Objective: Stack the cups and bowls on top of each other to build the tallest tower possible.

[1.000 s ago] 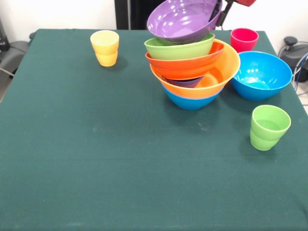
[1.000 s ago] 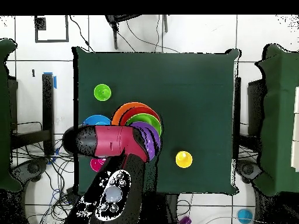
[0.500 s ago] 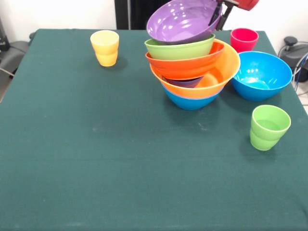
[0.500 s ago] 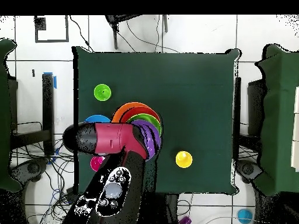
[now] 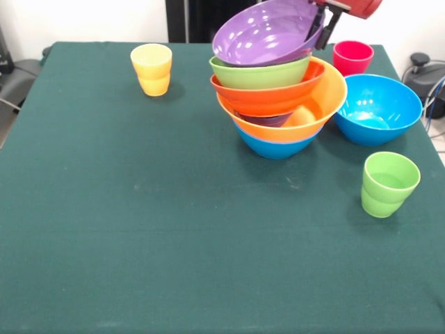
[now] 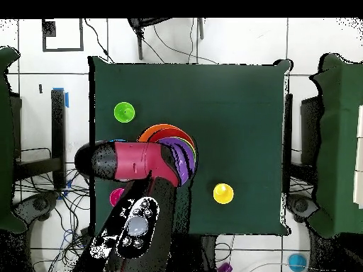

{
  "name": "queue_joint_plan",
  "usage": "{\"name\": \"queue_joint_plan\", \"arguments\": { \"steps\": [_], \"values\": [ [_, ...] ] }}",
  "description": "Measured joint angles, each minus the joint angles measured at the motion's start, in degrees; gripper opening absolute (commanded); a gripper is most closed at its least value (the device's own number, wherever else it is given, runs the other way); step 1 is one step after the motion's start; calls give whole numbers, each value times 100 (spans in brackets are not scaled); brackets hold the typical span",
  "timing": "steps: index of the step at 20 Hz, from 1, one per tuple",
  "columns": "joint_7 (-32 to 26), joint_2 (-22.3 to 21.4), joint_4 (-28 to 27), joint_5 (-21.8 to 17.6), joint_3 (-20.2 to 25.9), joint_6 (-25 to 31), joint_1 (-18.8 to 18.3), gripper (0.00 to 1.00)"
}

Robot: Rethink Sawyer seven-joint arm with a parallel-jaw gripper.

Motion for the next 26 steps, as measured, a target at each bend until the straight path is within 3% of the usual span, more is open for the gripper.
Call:
{"name": "queue_joint_plan", "arguments": {
  "steps": [10,11,26],
  "values": [
    [1,221,-354,39,2,0,-64,0],
    [1,237,-401,56,1,0,-64,100],
    [1,247,-516,192,0,1,-64,100]
  ]
}}
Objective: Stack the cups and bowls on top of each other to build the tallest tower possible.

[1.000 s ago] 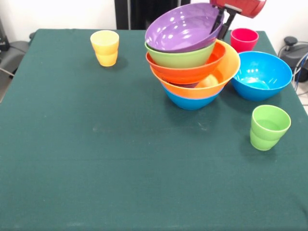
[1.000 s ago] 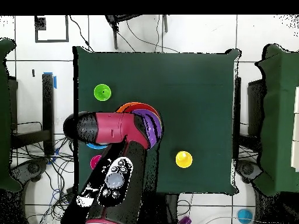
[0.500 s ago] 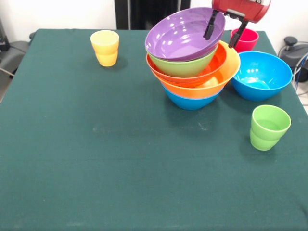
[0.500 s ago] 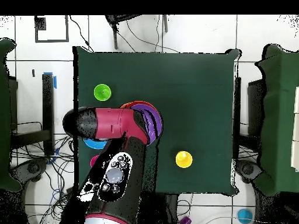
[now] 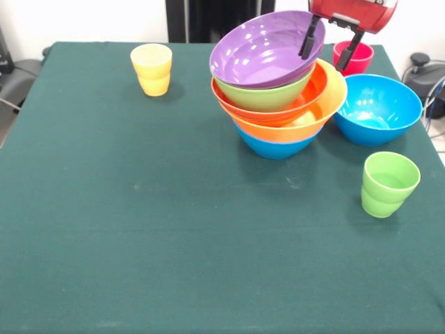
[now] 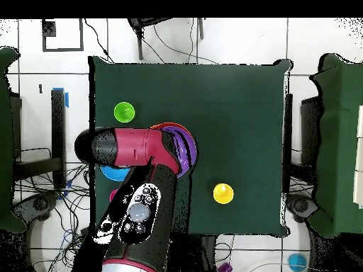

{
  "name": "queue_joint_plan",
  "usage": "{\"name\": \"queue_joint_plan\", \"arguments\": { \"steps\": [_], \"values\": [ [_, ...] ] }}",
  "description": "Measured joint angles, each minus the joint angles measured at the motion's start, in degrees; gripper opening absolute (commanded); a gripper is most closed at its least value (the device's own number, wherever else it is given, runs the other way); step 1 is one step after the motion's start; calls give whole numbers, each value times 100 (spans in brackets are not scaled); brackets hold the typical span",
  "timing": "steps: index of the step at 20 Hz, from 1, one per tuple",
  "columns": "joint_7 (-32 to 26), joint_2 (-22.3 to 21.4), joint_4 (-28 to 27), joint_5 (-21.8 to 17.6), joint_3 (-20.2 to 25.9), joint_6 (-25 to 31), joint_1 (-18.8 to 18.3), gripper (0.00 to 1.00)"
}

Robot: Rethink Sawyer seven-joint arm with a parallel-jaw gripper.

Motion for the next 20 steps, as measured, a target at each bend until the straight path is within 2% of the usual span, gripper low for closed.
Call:
{"name": "queue_joint_plan", "arguments": {
  "steps": [12,20],
  "values": [
    [0,1,-205,8,0,63,-8,100],
    [0,11,-770,33,-3,545,-11,100]
  ]
}}
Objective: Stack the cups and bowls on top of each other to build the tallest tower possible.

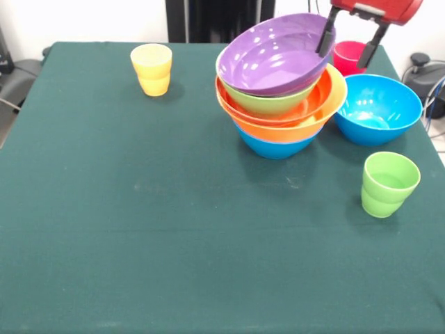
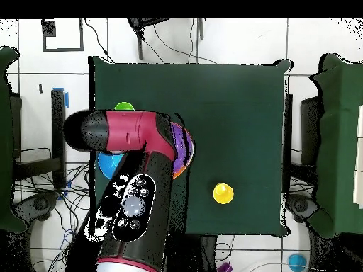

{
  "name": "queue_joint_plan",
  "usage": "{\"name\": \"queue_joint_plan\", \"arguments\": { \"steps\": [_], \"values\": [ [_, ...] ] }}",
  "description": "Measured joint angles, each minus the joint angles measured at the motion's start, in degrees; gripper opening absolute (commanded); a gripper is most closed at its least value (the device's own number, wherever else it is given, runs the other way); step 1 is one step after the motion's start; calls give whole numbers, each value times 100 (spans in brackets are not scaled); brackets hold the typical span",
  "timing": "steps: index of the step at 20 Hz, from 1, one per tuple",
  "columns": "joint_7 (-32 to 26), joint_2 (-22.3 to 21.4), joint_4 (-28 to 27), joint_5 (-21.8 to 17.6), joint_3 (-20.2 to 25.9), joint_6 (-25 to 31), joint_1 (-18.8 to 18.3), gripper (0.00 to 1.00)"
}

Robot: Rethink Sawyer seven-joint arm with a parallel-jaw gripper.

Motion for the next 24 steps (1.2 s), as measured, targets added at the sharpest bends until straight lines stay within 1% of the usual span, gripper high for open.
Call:
{"name": "queue_joint_plan", "arguments": {
  "steps": [2,4,13,20,24],
  "values": [
    [0,5,-123,13,-6,114,2,100],
    [14,20,-370,51,-26,326,12,100],
    [102,145,-1024,212,-73,717,73,100],
    [102,188,-1256,244,-93,809,91,100],
    [102,220,-1295,269,-110,809,128,100]
  ]
}}
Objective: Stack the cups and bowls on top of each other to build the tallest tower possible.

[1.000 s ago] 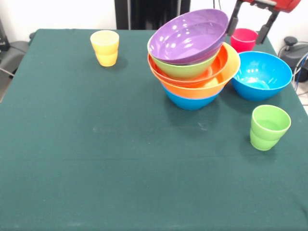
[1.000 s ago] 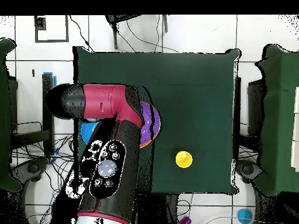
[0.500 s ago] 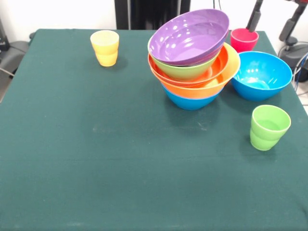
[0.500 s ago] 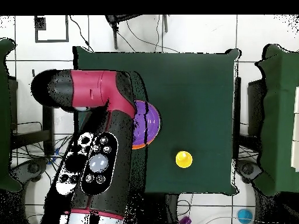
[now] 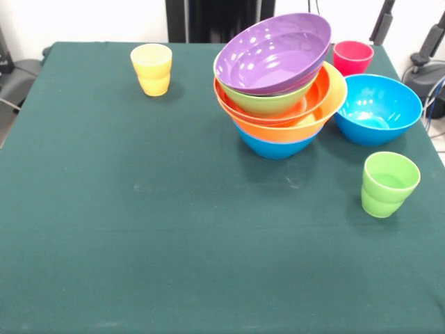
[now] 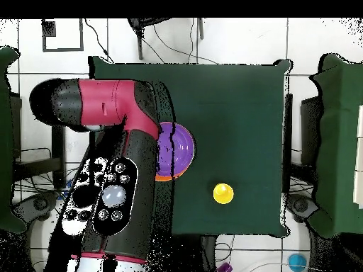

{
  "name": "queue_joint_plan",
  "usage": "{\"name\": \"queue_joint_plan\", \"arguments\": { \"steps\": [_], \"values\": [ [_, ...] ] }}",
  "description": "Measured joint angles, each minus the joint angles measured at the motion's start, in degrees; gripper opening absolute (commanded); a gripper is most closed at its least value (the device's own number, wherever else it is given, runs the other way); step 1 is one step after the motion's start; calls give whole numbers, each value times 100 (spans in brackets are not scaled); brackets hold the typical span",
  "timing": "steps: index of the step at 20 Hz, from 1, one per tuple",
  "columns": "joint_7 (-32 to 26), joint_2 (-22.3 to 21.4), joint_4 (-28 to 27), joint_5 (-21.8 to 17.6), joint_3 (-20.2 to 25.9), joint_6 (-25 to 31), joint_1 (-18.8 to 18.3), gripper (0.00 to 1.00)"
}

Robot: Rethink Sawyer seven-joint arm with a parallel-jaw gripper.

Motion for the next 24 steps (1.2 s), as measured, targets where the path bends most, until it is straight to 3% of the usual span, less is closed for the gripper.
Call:
{"name": "queue_joint_plan", "arguments": {
  "steps": [24],
  "values": [
    [7,421,-2,30,-112,0,223,100]
  ]
}}
